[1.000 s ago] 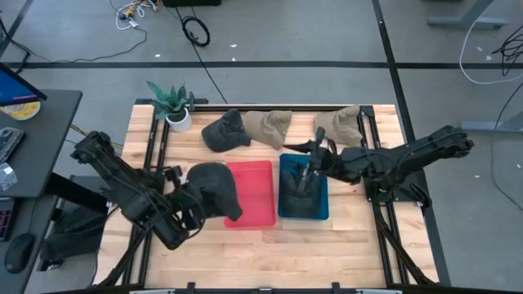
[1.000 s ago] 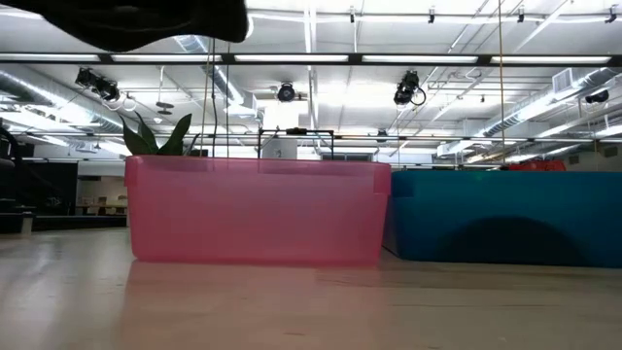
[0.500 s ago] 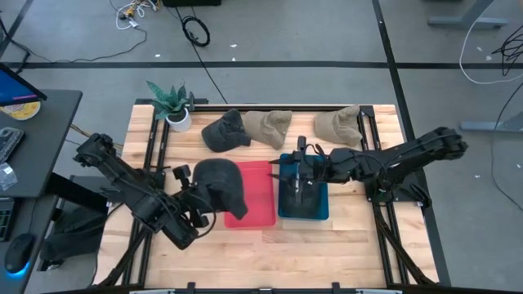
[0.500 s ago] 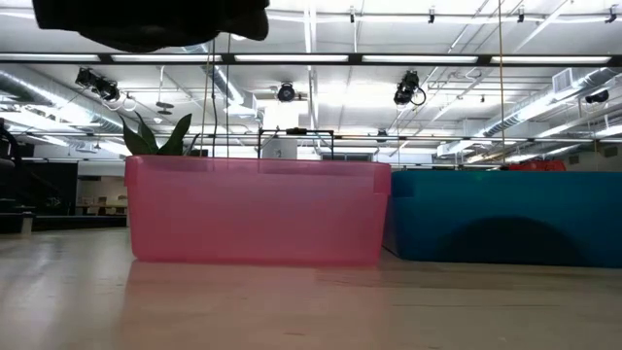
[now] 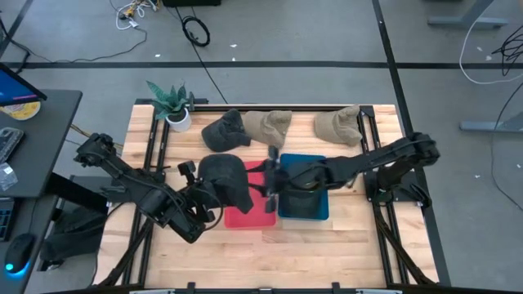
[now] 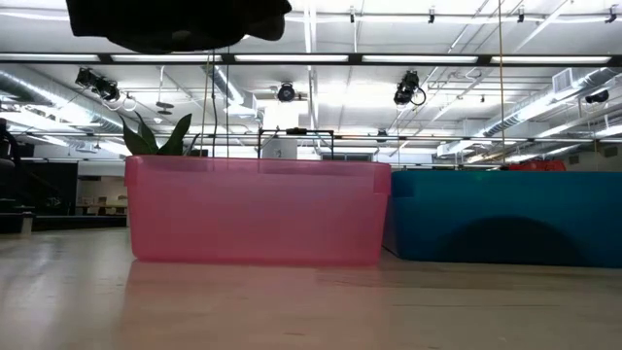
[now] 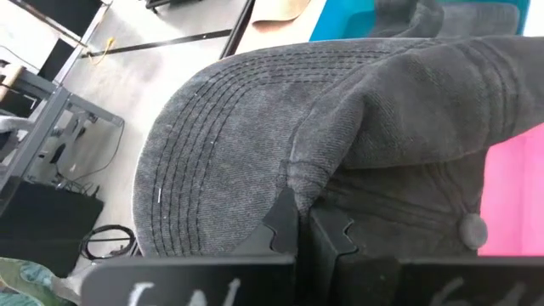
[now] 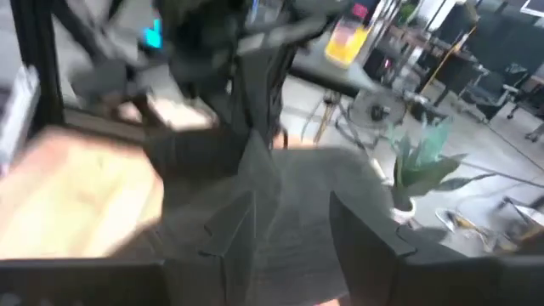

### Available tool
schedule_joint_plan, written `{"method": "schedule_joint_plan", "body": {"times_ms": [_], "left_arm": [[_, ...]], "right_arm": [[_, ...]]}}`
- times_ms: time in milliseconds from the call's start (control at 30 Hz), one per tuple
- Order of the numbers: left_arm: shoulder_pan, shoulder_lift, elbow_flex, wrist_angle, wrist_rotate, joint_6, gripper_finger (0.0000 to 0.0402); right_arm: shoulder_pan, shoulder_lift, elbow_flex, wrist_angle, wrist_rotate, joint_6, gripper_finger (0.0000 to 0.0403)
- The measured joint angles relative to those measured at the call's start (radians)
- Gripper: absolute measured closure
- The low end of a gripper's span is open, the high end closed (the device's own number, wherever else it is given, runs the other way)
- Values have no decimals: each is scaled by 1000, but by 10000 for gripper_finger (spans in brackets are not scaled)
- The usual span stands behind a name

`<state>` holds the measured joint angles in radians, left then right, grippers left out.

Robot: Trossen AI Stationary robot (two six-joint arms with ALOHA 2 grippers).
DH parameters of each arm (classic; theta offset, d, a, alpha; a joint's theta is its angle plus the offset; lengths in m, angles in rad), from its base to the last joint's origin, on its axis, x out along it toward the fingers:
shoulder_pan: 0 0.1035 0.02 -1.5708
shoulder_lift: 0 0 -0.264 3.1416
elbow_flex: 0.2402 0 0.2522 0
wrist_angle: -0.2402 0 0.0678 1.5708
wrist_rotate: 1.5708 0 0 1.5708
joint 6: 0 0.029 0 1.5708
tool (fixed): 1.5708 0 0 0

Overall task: Pick & Place hat
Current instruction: Put the bottom black cap into the blue bin

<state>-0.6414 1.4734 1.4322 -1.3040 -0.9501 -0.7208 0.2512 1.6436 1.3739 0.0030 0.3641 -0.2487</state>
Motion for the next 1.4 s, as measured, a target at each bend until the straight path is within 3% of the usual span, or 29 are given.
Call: {"method": "schedule_joint_plan", "body": {"times_ms": [167, 300, 600, 1267, 1400], "left_arm": [[5, 0, 0, 3, 0, 0, 399], [5, 0, 0, 6, 0, -1, 399], [5, 0, 0, 18, 0, -7, 399], [6, 0, -1, 89, -38, 35, 399], [7, 0, -1, 103, -25, 35, 399]], "right_arm": [[28, 106, 148, -83, 113, -64, 247], [50, 164, 199, -79, 117, -101, 247], [58, 217, 208, 15, 137, -163, 247], [-1, 273, 208, 22, 98, -168, 247], [-10, 280, 208, 16, 158, -190, 247]]}}
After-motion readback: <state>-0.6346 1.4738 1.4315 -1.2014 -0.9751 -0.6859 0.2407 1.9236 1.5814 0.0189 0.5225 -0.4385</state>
